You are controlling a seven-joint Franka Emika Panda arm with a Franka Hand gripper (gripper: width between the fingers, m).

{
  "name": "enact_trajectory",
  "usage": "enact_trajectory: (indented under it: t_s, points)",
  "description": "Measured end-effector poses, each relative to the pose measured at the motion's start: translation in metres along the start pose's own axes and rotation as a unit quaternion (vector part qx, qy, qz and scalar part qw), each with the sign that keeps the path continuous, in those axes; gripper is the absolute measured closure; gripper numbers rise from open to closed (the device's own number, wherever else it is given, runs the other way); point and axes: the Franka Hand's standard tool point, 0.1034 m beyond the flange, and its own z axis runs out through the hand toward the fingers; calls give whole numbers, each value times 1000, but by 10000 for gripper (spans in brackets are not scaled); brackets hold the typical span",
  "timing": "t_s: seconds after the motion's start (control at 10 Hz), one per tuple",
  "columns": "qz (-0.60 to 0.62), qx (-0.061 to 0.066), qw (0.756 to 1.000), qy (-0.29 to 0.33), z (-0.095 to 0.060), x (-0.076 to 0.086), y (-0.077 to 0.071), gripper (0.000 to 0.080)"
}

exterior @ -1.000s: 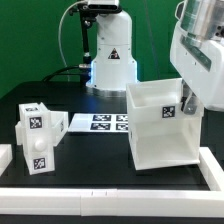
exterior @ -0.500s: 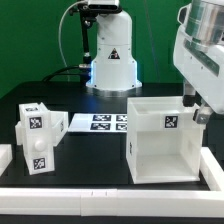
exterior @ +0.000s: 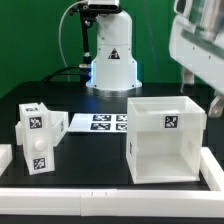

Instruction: Assemble drawer

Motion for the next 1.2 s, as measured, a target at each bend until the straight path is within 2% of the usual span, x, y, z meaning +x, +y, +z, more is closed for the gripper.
enact_trajectory:
  t_s: [0.1, 0.5, 0.6, 0.7, 0.8, 1.0, 1.2]
  points:
    - [-61, 7, 998, 2, -1, 9, 1, 151]
    - [-222, 5, 975, 4, 2, 12, 3, 150]
    - [-314, 19, 949, 11, 5, 24, 5, 150]
    - [-379, 28, 925, 6, 11, 47, 19, 150]
    - [-425, 29, 905, 3, 15, 65, 30, 150]
    - [-501, 37, 864, 19, 29, 75, 38, 150]
    - [-545, 35, 838, 18, 36, 76, 42, 150]
